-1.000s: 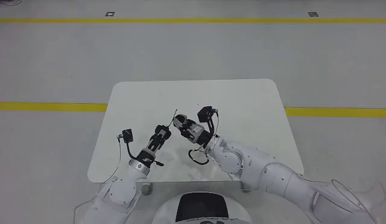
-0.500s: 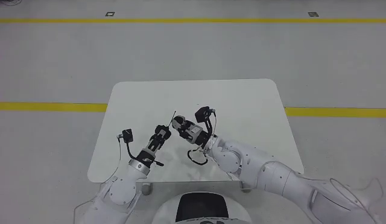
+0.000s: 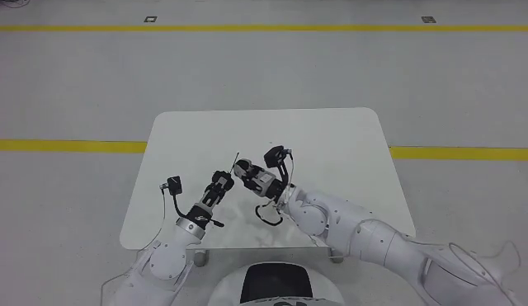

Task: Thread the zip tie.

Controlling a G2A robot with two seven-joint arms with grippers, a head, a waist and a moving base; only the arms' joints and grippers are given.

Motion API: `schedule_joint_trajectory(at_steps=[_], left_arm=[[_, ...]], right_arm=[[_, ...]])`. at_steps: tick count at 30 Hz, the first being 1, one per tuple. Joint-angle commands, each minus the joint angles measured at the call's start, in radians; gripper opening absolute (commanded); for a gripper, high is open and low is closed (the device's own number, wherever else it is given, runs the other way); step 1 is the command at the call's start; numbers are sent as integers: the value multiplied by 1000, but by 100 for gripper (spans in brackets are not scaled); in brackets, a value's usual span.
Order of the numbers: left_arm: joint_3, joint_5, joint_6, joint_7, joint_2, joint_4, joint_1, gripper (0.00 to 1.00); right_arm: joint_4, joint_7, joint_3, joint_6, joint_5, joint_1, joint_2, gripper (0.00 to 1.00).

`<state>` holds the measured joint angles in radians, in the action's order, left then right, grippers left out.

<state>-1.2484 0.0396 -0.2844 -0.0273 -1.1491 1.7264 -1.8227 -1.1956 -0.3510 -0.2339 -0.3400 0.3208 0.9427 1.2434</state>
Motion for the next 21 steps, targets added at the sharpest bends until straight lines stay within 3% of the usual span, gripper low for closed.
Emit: schedule_joint_trajectory(at_steps=[1, 2, 4, 10, 16, 21], left_arm=[[0, 0, 0, 0, 0, 0, 0, 0], [0, 0, 0, 0, 0, 0, 0, 0], [0, 0, 0, 0, 0, 0, 0, 0], [0, 0, 0, 0, 0, 0, 0, 0], [0, 0, 0, 0, 0, 0, 0, 0], [0, 0, 0, 0, 0, 0, 0, 0]], right_arm=[[2, 2, 2, 0, 0, -1, 1, 0], [2, -8, 0, 0, -3, 1, 1, 4], [-1, -22, 1, 0, 2, 7, -1, 100], [-9, -95, 0, 0, 33, 35, -24, 100], [-40, -210, -7, 0, 35, 86, -65, 100], [-40, -210, -7, 0, 35, 86, -65, 100]])
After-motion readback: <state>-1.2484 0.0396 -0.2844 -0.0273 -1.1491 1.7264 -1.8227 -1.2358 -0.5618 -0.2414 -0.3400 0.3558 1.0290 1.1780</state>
